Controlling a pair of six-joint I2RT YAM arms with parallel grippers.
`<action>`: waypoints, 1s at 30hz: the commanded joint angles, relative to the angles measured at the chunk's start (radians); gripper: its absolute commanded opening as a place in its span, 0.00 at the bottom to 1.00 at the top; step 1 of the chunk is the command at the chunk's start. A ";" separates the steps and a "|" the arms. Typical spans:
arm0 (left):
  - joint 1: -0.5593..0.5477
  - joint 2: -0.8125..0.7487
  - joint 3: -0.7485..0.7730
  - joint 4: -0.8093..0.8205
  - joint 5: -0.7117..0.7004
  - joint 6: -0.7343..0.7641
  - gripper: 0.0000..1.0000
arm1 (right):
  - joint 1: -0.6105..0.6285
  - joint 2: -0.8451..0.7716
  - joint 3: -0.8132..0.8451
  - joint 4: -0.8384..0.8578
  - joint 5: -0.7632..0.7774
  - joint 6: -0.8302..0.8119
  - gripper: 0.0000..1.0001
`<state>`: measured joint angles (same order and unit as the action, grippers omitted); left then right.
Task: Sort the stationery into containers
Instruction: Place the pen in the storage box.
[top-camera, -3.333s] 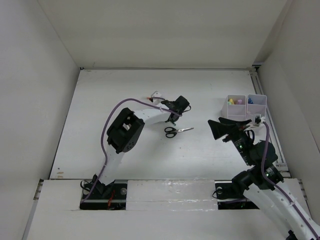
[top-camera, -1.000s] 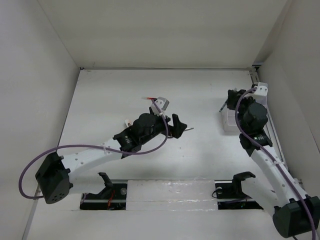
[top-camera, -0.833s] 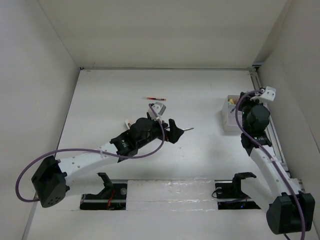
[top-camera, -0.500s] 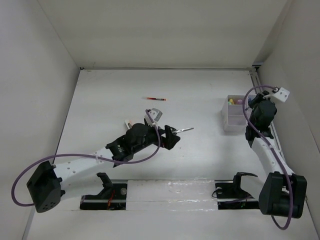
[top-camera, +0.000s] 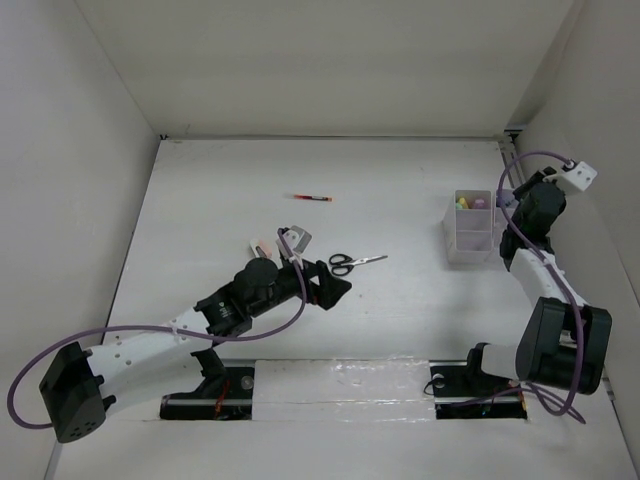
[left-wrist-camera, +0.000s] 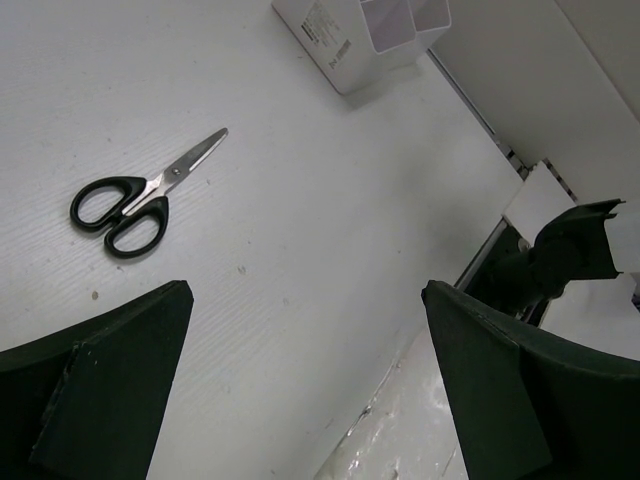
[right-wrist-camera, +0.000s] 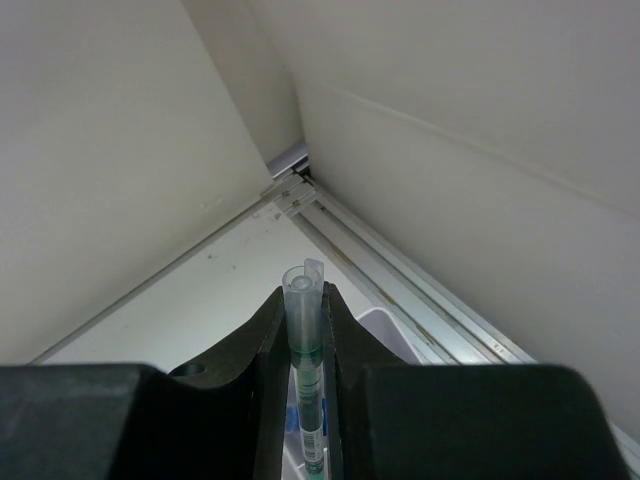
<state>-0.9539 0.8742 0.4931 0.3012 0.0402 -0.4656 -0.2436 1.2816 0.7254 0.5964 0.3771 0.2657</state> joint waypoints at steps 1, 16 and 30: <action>-0.002 -0.026 -0.008 0.035 0.013 0.015 1.00 | -0.023 0.027 0.042 0.072 0.016 -0.016 0.00; -0.002 -0.017 -0.028 0.053 0.023 0.024 1.00 | -0.042 0.120 -0.007 0.105 0.075 0.023 0.04; 0.044 0.046 0.013 -0.033 -0.086 -0.016 1.00 | -0.042 0.119 0.012 0.052 0.030 0.034 0.57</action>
<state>-0.9146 0.8978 0.4717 0.2710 -0.0315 -0.4641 -0.2802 1.4166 0.7193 0.6197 0.4316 0.2996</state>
